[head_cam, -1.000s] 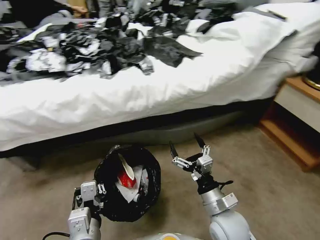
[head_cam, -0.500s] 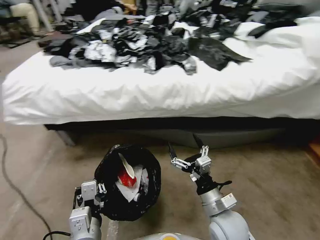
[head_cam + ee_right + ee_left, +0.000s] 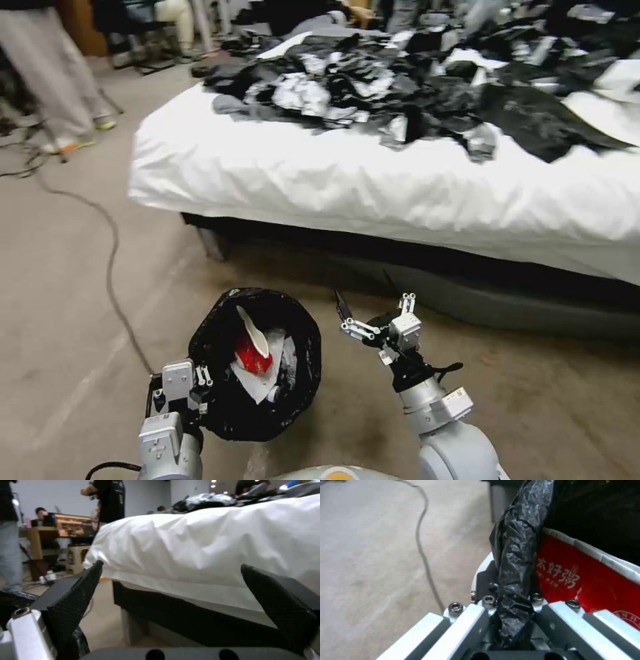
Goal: Pick up the trash bin, then pick up the garbage from the floor and place it into the trash bin.
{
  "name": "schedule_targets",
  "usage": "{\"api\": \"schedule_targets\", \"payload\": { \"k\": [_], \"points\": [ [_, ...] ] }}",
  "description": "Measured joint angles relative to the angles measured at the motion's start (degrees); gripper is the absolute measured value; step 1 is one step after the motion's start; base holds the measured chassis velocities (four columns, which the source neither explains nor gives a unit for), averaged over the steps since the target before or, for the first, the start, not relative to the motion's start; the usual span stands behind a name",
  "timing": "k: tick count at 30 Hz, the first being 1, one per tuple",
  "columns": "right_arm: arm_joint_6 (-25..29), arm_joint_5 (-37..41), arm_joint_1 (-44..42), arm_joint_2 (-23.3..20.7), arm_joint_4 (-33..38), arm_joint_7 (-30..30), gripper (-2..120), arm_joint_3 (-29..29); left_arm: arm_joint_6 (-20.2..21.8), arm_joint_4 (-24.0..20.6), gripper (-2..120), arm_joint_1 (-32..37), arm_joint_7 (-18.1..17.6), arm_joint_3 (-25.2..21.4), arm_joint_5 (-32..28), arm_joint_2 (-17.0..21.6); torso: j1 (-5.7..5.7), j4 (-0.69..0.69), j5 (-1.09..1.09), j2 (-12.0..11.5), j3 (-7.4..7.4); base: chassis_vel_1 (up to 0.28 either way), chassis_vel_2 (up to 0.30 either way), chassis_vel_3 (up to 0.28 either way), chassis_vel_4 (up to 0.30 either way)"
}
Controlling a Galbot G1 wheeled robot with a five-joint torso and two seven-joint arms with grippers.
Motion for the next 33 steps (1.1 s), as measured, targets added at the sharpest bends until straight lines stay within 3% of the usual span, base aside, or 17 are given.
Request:
{"api": "schedule_targets", "payload": {
  "k": [33],
  "points": [
    [-0.3,0.0,1.2,-0.9,-1.4,-0.2,100,-0.2,0.6,-1.9,0,0.0,-0.1,-1.2,-1.3,0.6,0.00,0.00,0.00,0.0,0.00,0.126,0.128,0.125,0.120]
  ]
}}
